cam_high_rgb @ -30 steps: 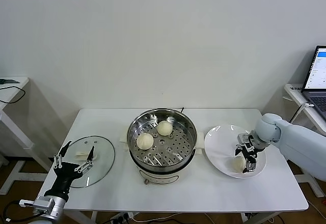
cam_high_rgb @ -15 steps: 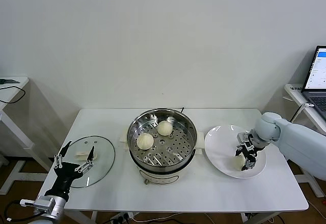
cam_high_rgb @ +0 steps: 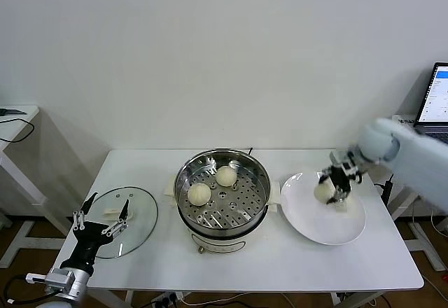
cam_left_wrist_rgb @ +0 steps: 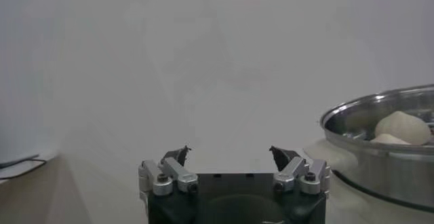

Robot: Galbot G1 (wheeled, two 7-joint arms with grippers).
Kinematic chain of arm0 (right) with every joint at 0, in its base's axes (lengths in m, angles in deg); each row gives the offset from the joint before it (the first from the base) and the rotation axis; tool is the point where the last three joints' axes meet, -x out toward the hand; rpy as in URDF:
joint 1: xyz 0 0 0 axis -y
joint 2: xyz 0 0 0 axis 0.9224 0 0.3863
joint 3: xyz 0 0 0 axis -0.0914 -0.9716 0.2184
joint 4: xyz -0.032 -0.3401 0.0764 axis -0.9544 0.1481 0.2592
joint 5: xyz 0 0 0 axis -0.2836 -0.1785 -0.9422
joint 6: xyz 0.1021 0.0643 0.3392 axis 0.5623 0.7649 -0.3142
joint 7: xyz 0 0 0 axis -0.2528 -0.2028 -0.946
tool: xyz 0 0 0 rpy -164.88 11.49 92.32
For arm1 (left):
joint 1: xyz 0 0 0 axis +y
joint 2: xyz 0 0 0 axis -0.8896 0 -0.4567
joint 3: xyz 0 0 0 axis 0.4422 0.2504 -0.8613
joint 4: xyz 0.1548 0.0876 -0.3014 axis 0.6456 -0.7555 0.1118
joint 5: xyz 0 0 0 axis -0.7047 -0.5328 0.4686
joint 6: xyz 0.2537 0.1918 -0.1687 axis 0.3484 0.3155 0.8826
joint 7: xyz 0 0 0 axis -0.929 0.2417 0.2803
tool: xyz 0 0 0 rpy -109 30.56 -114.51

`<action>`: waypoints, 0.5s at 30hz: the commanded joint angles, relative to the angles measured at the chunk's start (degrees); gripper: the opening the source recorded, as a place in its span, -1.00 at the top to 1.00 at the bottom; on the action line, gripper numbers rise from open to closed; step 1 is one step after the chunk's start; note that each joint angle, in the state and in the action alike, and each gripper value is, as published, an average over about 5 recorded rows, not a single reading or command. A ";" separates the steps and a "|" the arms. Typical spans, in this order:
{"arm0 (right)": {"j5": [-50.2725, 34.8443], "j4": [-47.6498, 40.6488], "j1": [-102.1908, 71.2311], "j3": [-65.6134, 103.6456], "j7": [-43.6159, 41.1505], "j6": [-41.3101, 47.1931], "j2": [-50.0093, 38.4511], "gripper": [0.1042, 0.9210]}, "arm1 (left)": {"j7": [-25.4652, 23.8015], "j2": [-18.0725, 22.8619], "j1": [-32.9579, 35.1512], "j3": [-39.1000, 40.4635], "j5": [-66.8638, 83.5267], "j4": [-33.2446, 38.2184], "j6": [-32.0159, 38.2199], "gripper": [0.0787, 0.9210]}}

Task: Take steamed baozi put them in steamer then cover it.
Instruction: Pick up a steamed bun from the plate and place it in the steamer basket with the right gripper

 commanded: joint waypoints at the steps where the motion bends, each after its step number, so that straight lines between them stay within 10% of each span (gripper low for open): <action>1: -4.67 7.52 22.91 -10.29 -2.25 -6.48 1.95 -0.40 | -0.03 -0.06 0.01 -0.23 0.04 0.15 -0.08 -0.77; 15: 3.70 13.64 27.00 -15.72 -2.83 -24.91 18.91 -0.45 | -0.29 0.08 -0.20 -0.78 0.26 -0.19 0.11 -0.77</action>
